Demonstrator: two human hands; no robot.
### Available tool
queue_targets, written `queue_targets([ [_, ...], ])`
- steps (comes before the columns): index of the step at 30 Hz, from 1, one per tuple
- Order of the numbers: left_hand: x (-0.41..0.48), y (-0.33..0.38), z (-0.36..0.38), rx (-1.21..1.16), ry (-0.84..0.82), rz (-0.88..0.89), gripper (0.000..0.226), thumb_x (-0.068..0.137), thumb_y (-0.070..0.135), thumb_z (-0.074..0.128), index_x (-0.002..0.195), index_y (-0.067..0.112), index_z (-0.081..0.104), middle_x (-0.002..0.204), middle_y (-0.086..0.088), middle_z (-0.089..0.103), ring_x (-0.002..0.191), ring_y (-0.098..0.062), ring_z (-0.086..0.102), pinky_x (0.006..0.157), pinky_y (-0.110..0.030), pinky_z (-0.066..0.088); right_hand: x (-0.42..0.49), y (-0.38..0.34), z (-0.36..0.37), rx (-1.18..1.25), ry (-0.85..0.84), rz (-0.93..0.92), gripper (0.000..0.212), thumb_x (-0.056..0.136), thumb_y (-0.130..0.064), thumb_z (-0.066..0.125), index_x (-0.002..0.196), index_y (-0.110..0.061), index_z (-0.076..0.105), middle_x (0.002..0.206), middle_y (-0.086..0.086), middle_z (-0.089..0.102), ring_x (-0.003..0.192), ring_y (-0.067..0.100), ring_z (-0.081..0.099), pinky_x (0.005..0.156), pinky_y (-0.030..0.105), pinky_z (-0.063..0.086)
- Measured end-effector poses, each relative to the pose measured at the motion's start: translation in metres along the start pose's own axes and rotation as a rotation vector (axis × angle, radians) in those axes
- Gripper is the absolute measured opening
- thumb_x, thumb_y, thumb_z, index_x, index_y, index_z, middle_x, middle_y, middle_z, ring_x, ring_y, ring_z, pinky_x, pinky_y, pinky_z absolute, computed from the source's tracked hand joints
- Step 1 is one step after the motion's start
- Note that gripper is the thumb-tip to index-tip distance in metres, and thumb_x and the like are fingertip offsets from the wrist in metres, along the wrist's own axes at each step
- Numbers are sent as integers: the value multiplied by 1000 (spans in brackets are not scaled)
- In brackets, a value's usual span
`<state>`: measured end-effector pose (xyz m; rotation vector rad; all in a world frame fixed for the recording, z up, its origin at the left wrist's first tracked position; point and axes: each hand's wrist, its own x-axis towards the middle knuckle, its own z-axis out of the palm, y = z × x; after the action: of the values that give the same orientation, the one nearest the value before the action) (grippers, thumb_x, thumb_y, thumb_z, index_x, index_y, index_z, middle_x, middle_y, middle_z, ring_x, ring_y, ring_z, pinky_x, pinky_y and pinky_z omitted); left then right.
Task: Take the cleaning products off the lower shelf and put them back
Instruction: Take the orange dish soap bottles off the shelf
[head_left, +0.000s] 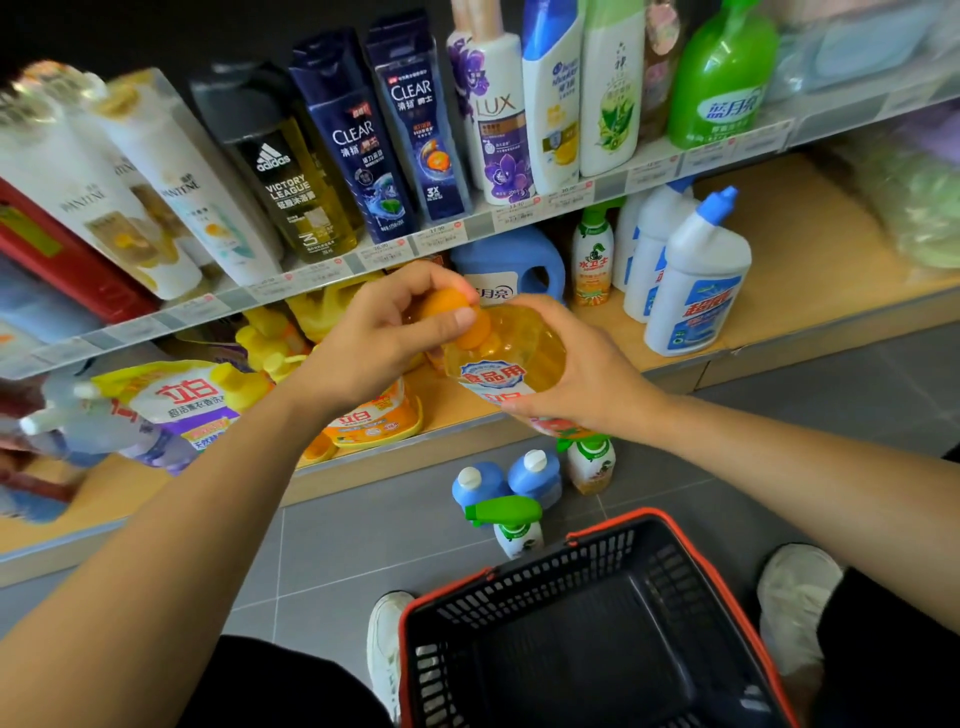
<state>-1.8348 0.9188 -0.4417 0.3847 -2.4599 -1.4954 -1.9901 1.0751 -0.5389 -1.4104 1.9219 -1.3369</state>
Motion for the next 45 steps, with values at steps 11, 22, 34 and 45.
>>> queue_targets([
  [11, -15, -7, 36, 537, 170, 175, 17, 89, 30, 75, 103, 21, 70, 98, 7, 59, 88, 0, 54, 74, -17, 42, -34, -12, -24, -631, 57, -153, 97, 66, -46, 88, 149, -31, 39, 134, -3, 61, 113, 26, 63, 82, 45, 55],
  [22, -17, -1, 29, 465, -49, 350, 27, 86, 12, 80, 112, 12, 75, 116, -5, 67, 109, -15, 62, 86, -30, 54, -37, -11, -29, -399, -3, -46, 100, 62, -51, 90, 146, -38, 38, 124, -7, 67, 105, 17, 64, 84, 35, 54],
  [34, -10, -6, 32, -374, 67, 38, 50, 87, 11, 67, 136, 12, 55, 112, -4, 74, 106, -19, 69, 90, -33, 58, -31, -19, -36, 469, -148, 149, 82, 59, -13, 92, 127, -32, 52, 119, -3, 70, 111, 17, 68, 91, 37, 58],
  [45, -10, 5, 51, -748, -71, -71, 44, 92, 28, 53, 134, 15, 58, 134, -14, 65, 122, -29, 63, 101, -40, 54, -33, -30, -37, 1043, -491, 293, 58, 66, -35, 90, 119, -24, 71, 123, 8, 70, 115, 26, 66, 95, 40, 55],
])
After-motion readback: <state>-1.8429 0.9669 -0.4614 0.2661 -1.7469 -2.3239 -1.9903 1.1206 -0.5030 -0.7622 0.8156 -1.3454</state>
